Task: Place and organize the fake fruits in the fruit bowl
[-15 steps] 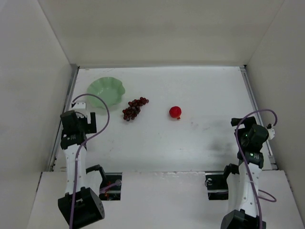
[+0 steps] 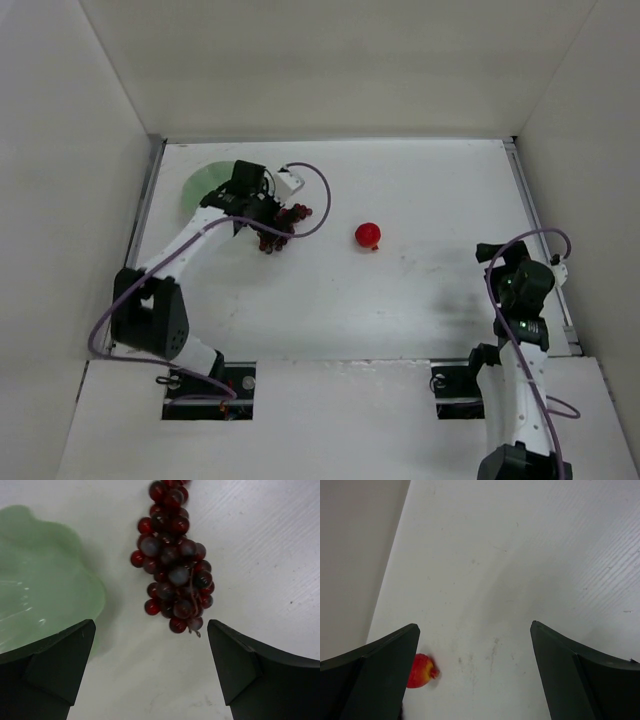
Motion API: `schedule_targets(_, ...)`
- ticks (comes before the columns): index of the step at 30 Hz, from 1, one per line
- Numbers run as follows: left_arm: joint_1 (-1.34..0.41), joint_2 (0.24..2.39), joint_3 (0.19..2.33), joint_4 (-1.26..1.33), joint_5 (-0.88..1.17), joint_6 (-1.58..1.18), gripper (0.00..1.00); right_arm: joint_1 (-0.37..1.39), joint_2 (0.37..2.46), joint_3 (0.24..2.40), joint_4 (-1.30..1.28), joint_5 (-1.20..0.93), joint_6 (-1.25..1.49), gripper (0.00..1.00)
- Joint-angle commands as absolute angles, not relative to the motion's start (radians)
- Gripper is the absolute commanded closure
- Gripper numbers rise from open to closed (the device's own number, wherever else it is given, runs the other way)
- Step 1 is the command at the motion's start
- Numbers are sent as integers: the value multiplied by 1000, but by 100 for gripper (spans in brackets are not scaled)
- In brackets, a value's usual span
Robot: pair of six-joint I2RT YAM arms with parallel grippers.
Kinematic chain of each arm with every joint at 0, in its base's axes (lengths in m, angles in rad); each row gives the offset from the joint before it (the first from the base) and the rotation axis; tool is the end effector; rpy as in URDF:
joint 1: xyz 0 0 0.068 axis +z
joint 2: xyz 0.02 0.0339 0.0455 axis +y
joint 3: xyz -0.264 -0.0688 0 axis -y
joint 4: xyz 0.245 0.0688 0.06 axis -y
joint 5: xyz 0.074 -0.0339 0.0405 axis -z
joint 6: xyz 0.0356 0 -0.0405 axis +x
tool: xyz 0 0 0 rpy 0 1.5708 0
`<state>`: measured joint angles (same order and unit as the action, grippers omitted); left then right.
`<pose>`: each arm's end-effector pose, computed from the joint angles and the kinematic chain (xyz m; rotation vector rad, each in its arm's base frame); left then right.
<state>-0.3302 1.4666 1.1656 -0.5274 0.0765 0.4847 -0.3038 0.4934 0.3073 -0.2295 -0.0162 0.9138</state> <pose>0.3003 -0.1058 0.2801 0.9822 2.1856 -0.0194 0.1334 -0.0412 0.2079 1.1406 1.6546 0.4088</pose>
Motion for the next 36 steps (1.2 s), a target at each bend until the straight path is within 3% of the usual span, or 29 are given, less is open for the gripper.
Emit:
schedule_targets(1,-338,1584,1270,-549,110,474,0,-257,457,298,-166,47,920,0)
schedule_targets(11,-401,1862,1390,-538,72,434,0,-191,452,305,-181,104,925,0)
schedule_targets(14,-389,1890,1371,-535,74,411,8,-193,462,310,-175,107,922,0)
schedule_targets(17,-383,1893,1361,-537,95,408,29,-193,477,314,-169,107,922,0)
schedule_targets(21,-390,1849,1354,-534,104,414,80,-197,503,321,-146,107,922,0)
schedule_targets(23,-401,1800,1371,-535,98,425,90,-193,517,327,-135,107,920,0)
schedule_targets(30,-400,1545,1494,-541,74,495,96,-186,569,336,-103,107,920,0)
schedule_targets(36,-222,1500,1523,-537,35,540,97,-182,592,334,-74,107,925,0)
